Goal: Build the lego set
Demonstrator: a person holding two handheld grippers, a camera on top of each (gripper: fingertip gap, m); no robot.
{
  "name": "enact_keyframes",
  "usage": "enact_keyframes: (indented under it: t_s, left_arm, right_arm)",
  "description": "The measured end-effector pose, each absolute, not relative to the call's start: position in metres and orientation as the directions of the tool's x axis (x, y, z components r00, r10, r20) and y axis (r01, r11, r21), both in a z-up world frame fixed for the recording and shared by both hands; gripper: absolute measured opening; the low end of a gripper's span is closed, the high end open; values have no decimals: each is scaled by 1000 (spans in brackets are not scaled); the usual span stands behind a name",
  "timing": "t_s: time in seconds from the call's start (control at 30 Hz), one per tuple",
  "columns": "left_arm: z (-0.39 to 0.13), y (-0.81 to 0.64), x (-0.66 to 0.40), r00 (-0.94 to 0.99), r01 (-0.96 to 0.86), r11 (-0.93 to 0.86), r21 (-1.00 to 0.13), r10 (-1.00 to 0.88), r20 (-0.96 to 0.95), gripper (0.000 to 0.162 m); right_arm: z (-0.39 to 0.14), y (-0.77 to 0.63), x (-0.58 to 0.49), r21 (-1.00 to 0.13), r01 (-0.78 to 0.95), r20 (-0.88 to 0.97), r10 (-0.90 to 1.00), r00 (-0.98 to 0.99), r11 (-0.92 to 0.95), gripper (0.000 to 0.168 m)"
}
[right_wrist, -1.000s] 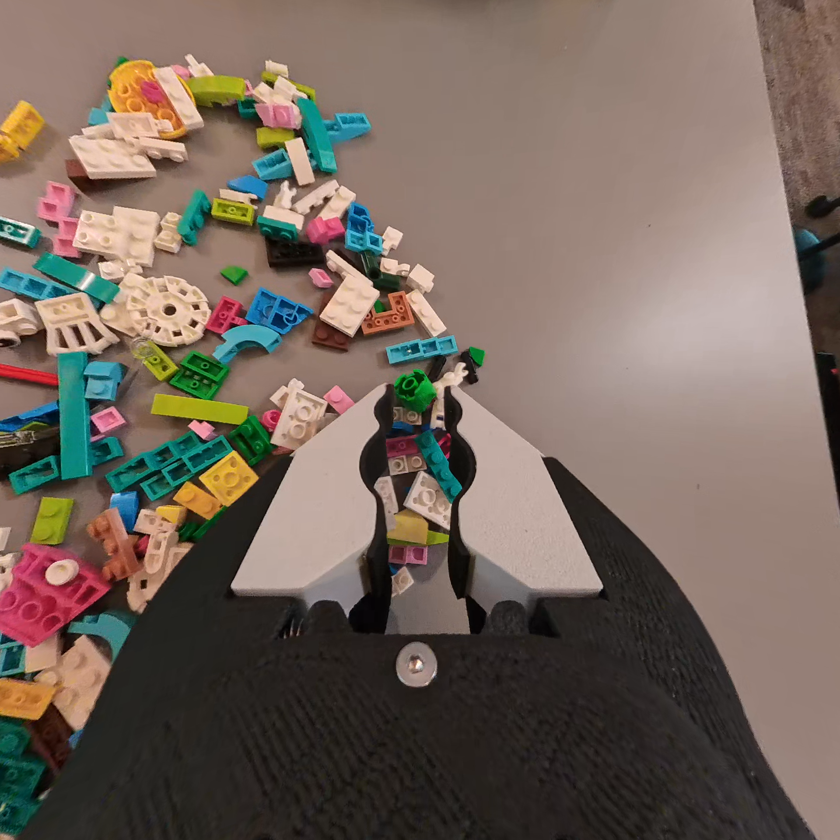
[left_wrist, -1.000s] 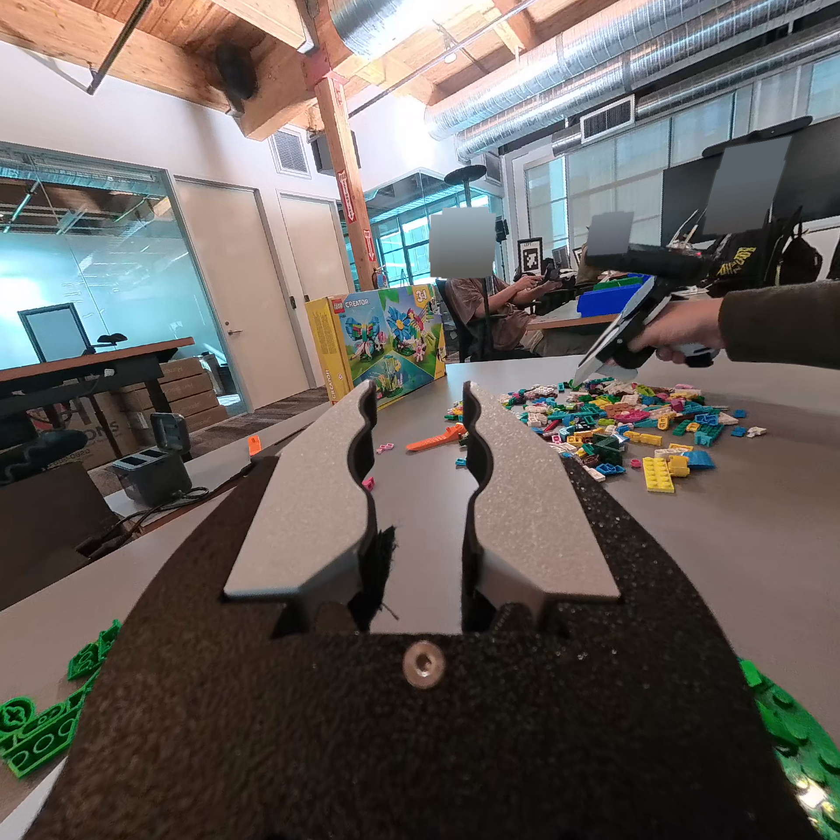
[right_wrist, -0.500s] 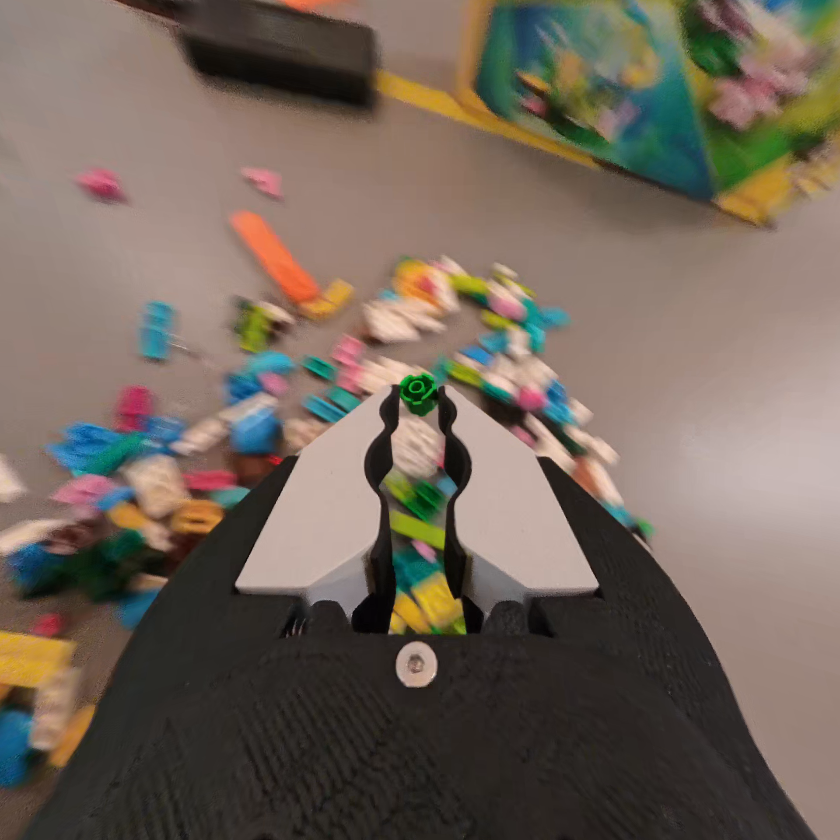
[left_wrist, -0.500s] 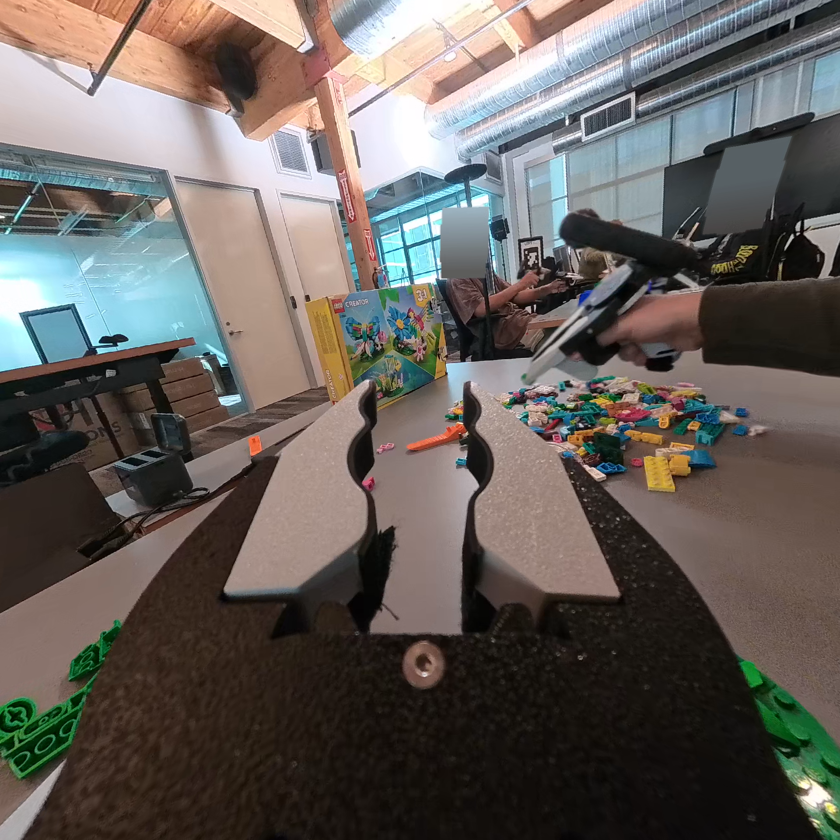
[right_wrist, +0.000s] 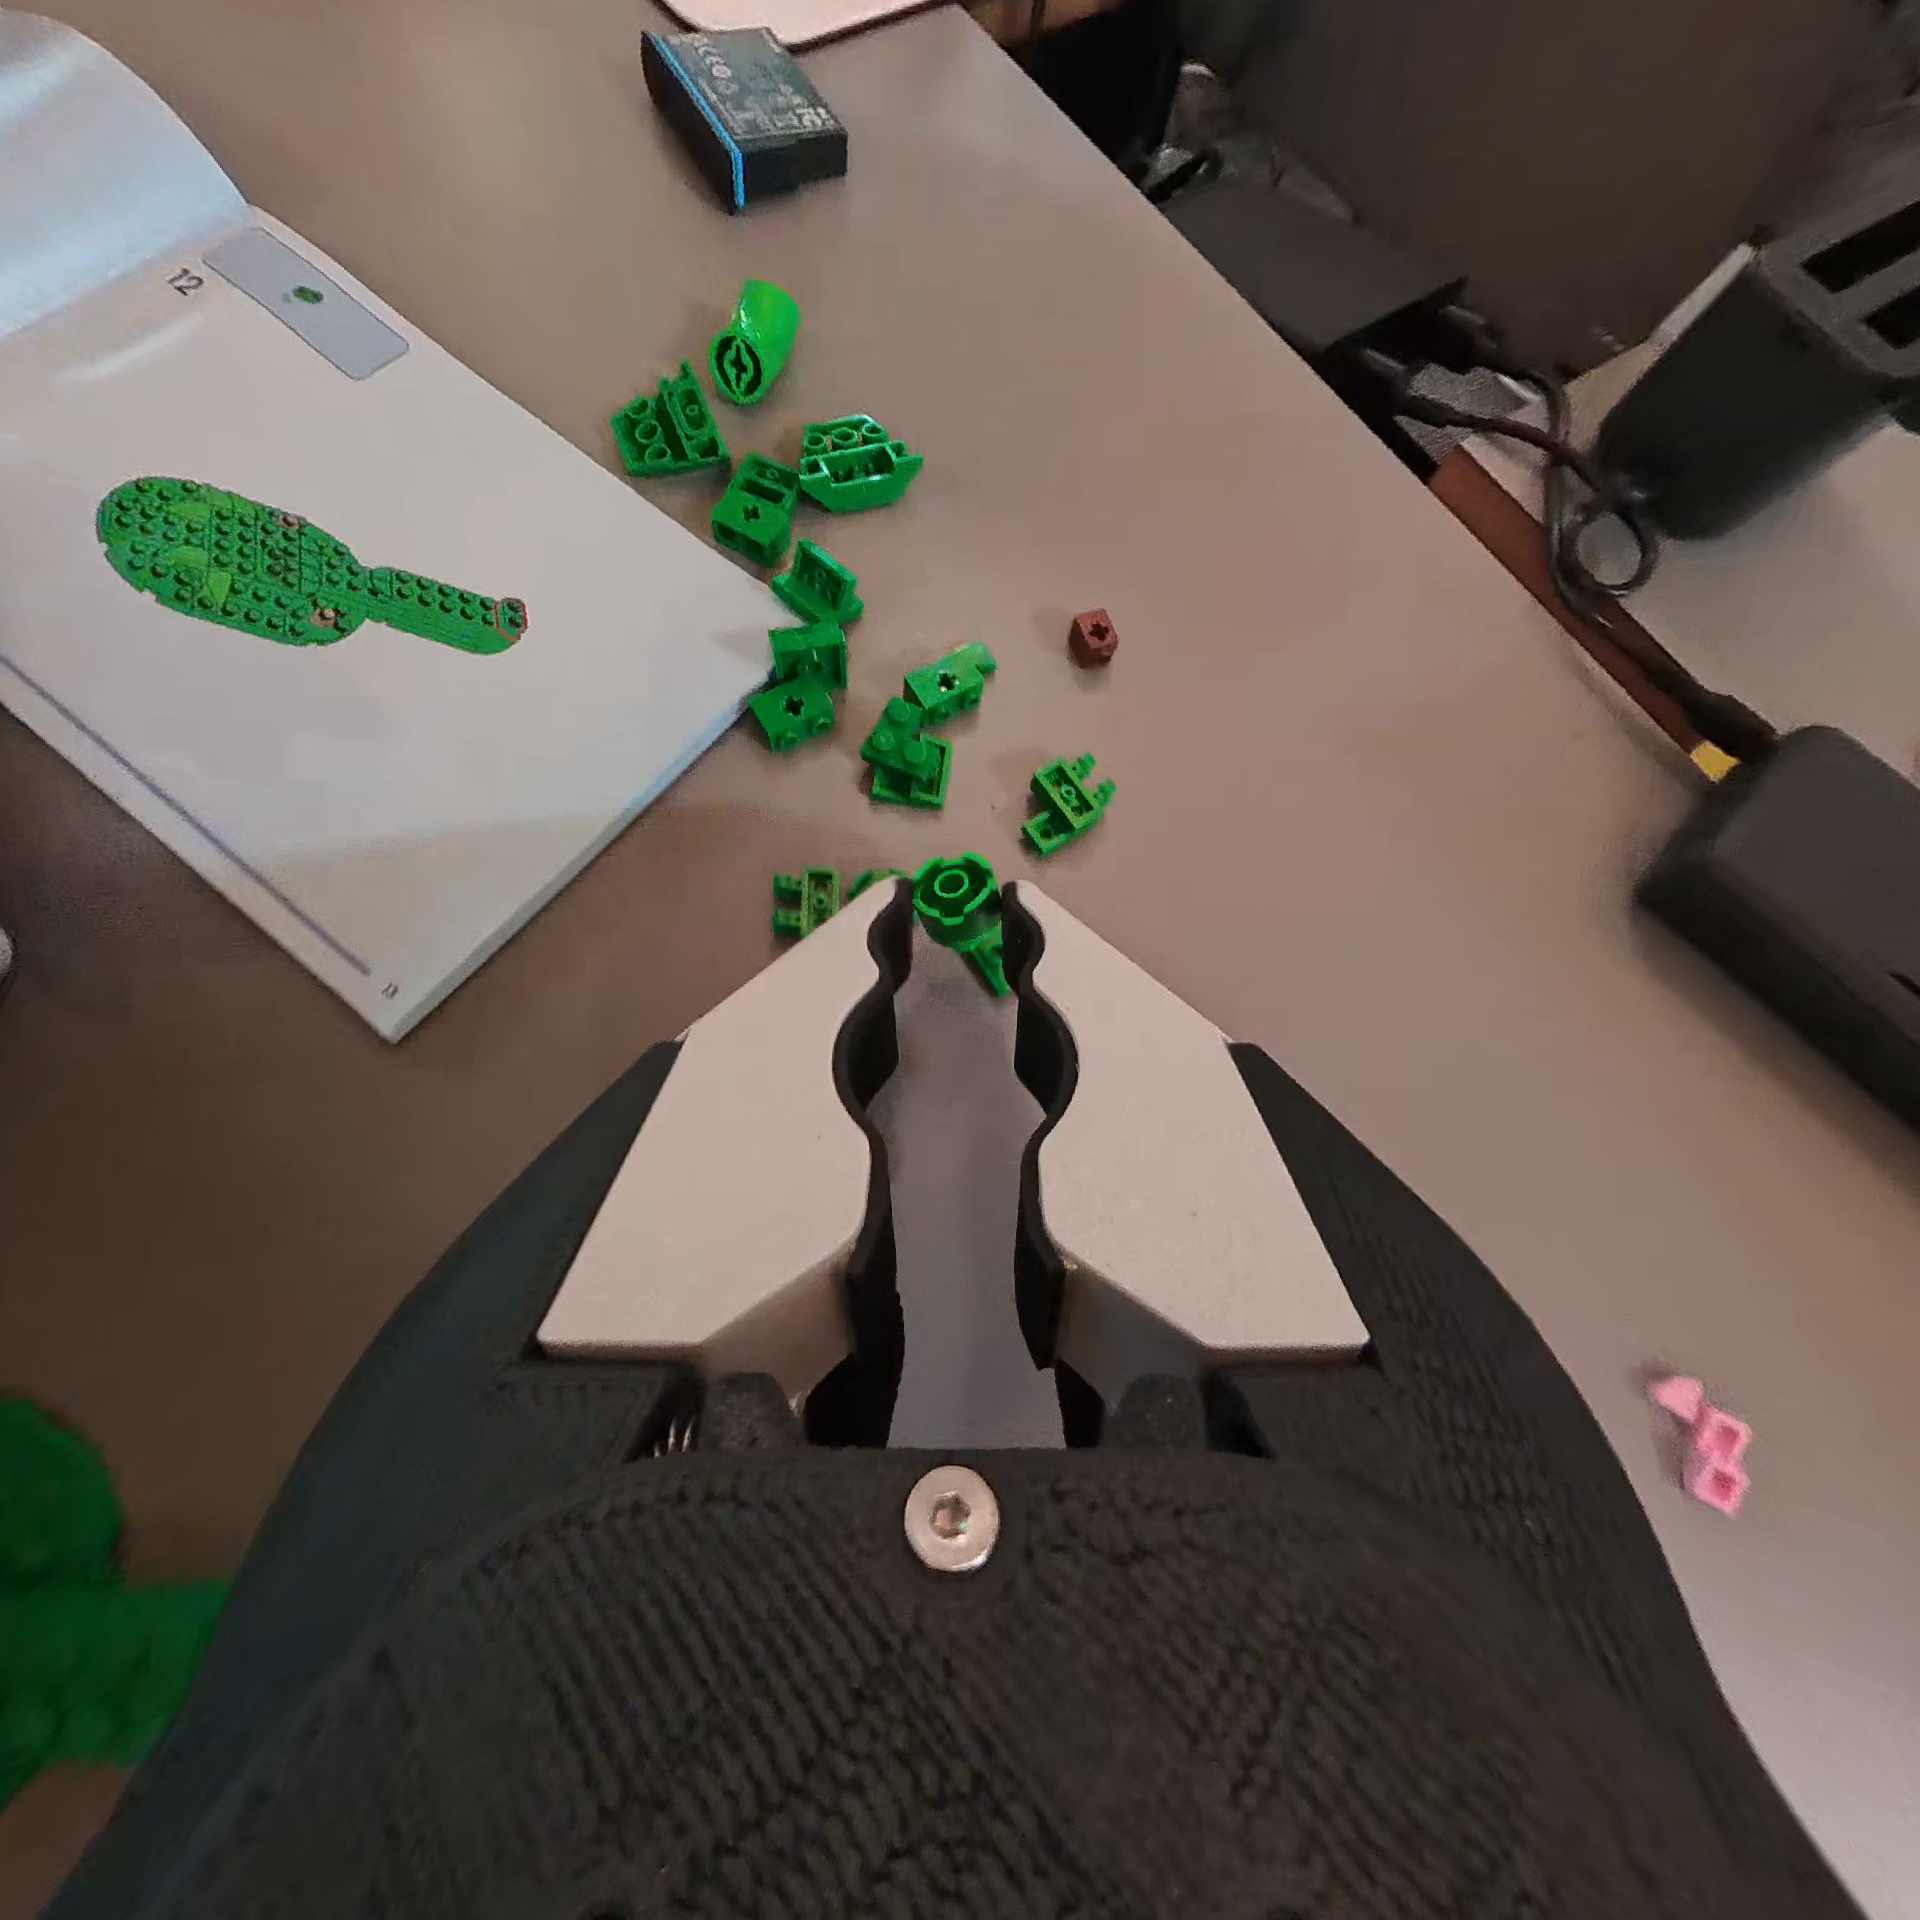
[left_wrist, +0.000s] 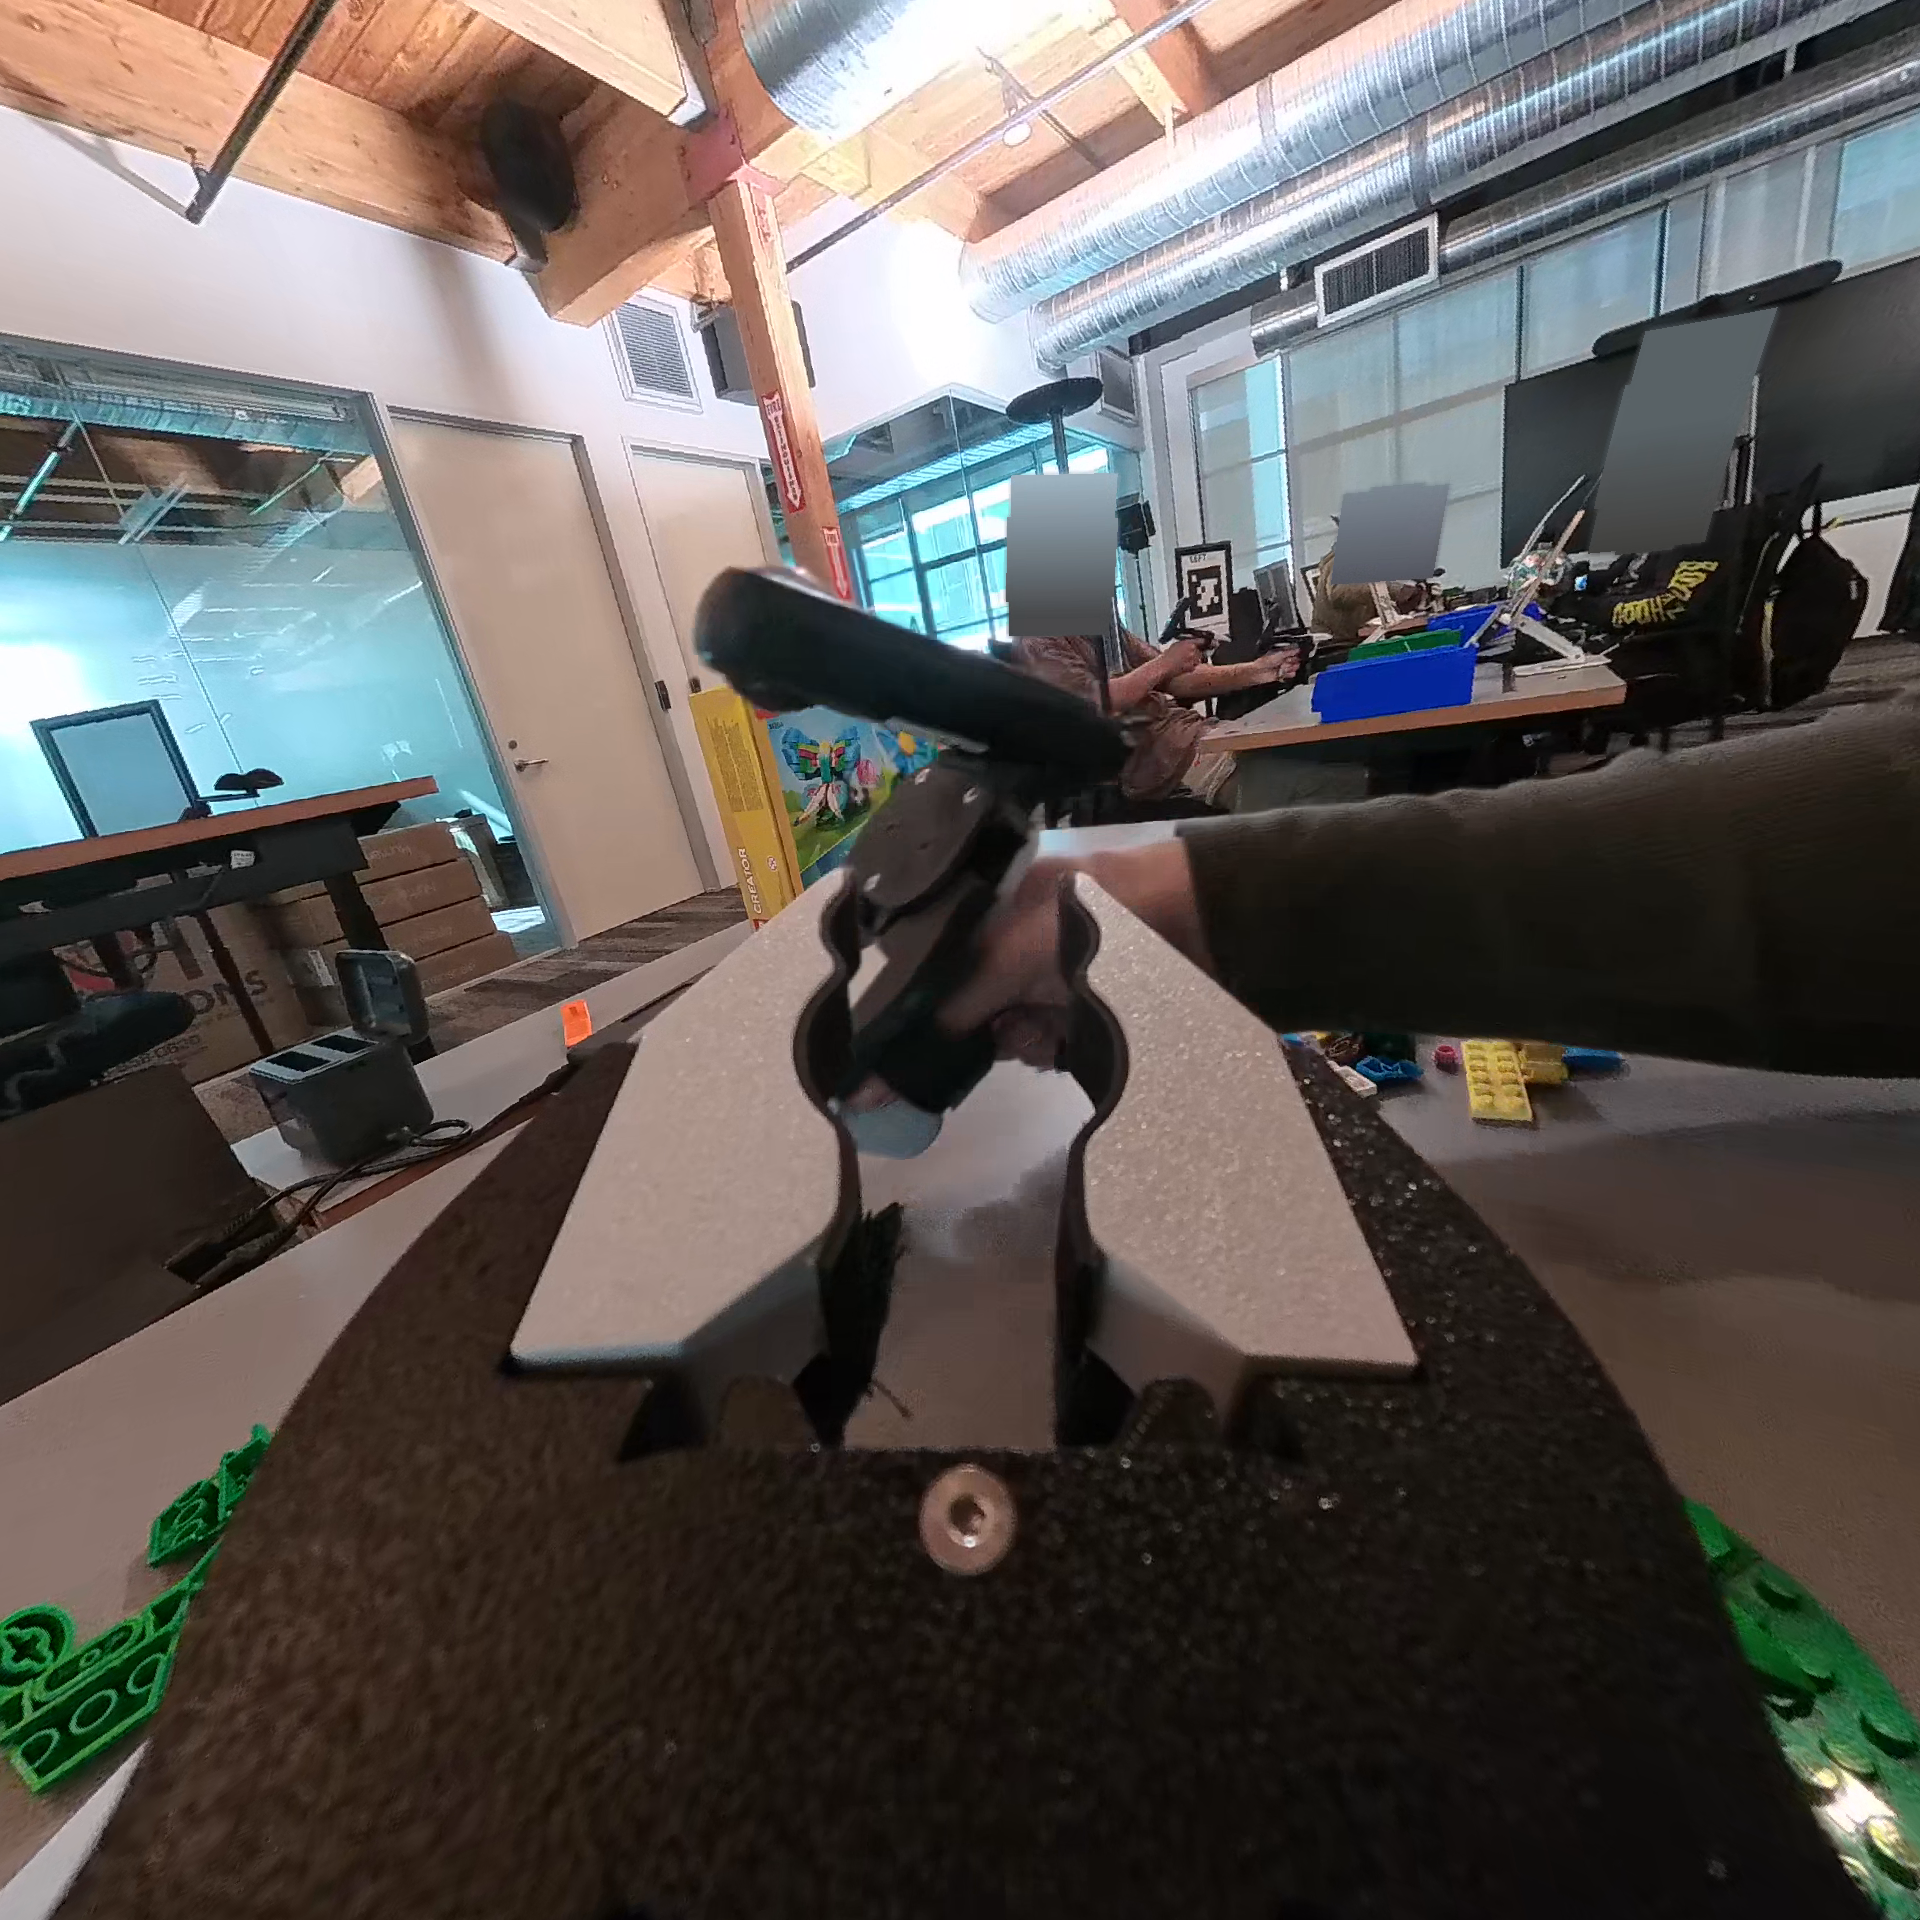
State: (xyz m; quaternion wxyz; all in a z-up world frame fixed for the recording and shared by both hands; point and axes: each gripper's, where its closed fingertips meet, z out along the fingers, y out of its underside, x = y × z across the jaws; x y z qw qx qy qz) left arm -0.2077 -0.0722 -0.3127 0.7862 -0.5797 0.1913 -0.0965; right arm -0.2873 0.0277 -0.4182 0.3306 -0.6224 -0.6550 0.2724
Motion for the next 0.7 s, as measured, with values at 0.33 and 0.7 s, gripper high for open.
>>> enact_keyframes:
  t_s: [0.33, 0.7]
  left_arm:
    - [-312, -73, -208, 908, -69, 311, -948, -373, -189, 35]
    - [-312, -72, -209, 911, -64, 308, -949, -370, -181, 36]
  right_arm:
    - [-401, 44, -243, -788, 611, 171, 980, 98, 76, 56]
    - [-400, 63, -31, -786, 593, 129, 893, 432, -173, 49]
